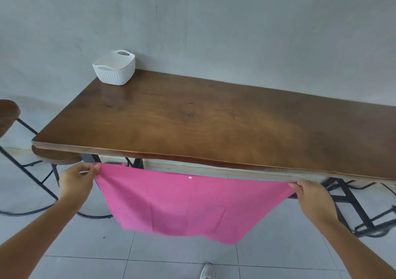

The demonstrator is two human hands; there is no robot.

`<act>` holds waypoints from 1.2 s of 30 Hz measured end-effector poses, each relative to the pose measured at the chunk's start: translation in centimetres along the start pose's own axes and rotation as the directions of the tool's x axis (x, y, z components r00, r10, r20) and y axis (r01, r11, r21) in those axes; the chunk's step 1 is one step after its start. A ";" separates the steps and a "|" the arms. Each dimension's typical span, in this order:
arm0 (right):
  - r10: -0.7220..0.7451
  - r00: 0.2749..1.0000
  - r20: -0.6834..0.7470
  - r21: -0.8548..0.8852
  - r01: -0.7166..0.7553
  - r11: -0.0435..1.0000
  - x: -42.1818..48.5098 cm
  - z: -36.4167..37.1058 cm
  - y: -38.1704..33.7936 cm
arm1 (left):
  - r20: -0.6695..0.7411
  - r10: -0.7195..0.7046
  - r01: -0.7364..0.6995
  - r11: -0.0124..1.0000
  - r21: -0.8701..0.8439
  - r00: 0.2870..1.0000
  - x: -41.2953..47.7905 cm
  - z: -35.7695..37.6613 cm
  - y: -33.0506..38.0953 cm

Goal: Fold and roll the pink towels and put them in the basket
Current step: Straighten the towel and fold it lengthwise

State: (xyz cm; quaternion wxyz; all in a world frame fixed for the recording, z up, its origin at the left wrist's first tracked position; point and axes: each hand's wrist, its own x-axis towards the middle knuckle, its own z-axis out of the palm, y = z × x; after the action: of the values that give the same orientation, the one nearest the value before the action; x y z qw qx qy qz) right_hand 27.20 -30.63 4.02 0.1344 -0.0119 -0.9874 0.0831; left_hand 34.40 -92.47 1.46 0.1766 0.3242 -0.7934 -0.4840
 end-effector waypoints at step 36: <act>0.525 0.851 -0.027 0.480 -0.450 0.753 11.5 0.6 4.1 | -0.113 -0.001 -0.016 0.988 -0.154 0.994 4.1 12.3 10.9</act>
State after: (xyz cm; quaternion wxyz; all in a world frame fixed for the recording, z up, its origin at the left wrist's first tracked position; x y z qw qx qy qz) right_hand 15.95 -26.17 5.83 0.1856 -0.2441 -0.8876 0.3436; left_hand 20.37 -83.77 5.18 0.2476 0.3332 -0.7433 -0.5245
